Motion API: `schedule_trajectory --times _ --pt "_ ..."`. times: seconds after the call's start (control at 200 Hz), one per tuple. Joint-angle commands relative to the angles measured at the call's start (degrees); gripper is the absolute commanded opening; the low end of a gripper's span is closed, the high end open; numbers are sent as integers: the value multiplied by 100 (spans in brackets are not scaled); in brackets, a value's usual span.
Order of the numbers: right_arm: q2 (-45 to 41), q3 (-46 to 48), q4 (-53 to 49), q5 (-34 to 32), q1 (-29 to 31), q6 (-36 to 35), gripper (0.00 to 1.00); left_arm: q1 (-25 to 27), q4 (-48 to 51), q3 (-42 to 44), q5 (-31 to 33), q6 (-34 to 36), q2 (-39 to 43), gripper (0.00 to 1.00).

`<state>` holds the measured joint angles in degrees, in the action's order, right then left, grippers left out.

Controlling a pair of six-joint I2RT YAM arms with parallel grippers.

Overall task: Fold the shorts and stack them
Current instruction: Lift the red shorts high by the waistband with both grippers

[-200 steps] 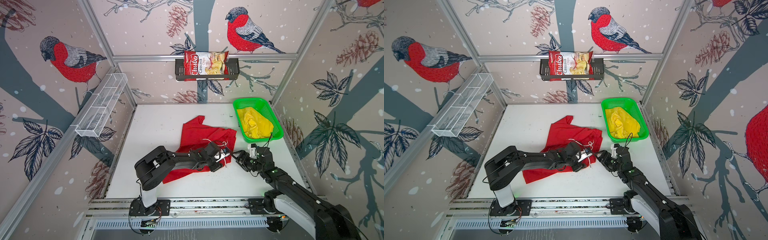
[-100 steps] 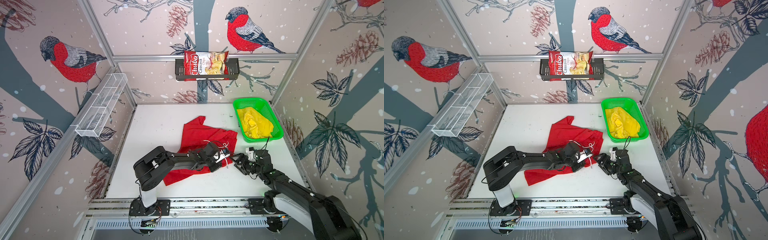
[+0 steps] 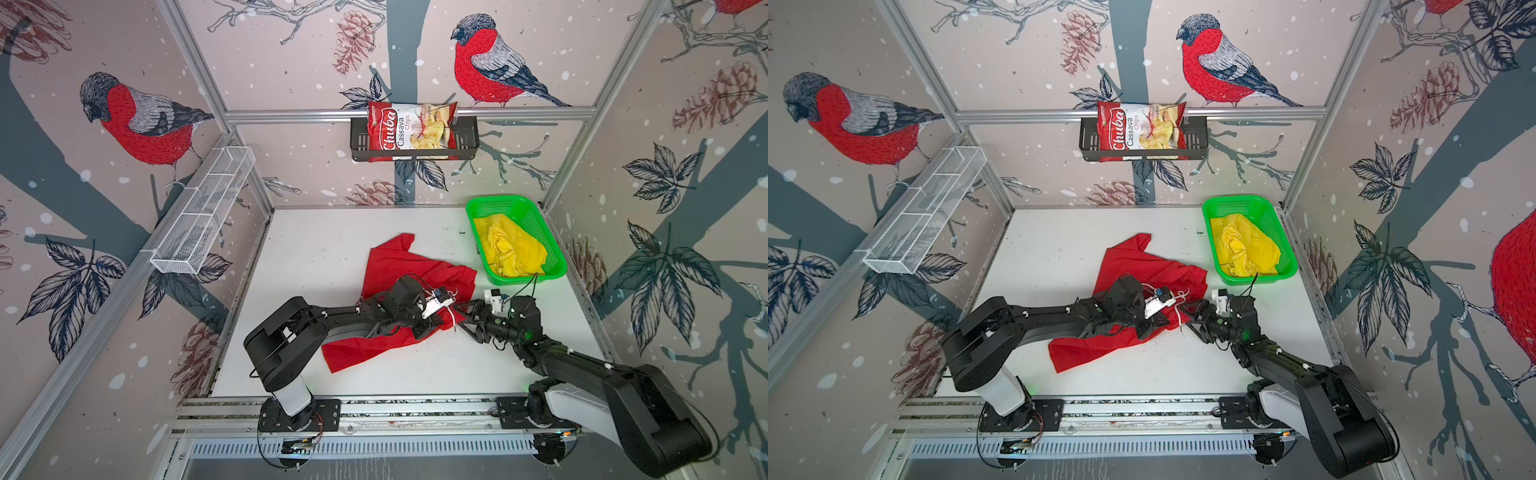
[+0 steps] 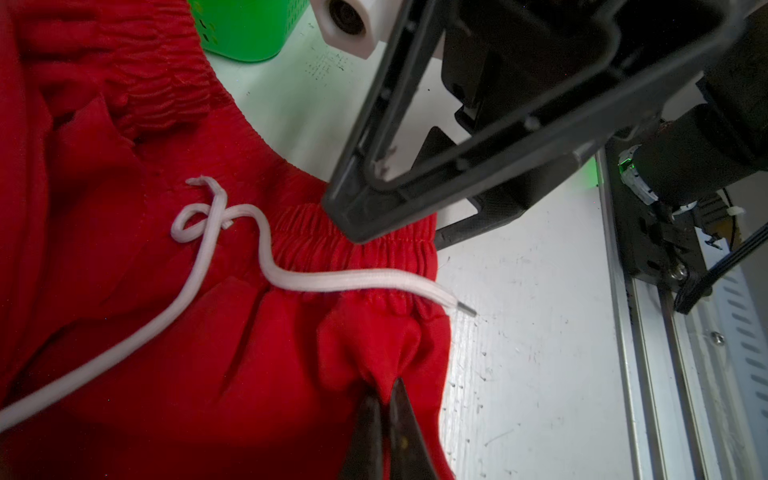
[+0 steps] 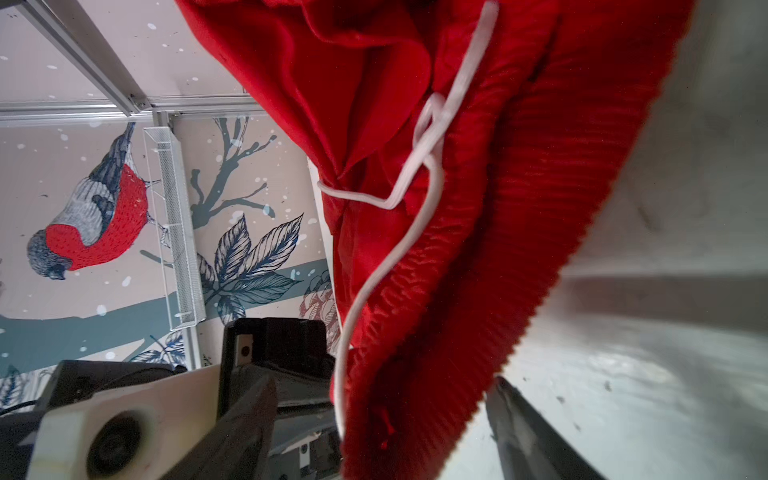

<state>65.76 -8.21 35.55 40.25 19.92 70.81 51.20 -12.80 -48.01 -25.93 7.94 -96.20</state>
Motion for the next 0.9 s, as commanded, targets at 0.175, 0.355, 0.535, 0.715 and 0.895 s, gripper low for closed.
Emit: schedule_trajectory --times 0.175,0.355,0.535,0.715,0.895 --pt "561 -162 891 27 203 282 49 30 -246 46 -151 113 -8 3" --pt "147 -510 453 -316 277 124 11 -9 -191 99 455 -135 289 23" --pt "-492 -1797 -1234 -805 373 -806 11 -137 -276 302 1281 -464 1065 48" --pt "-449 -3109 -1946 -1286 513 -1289 9 -137 -346 577 2003 -504 1831 56" --pt "-67 -4282 -1995 -1562 777 -1538 6 -137 -954 1107 2092 -555 2547 61"
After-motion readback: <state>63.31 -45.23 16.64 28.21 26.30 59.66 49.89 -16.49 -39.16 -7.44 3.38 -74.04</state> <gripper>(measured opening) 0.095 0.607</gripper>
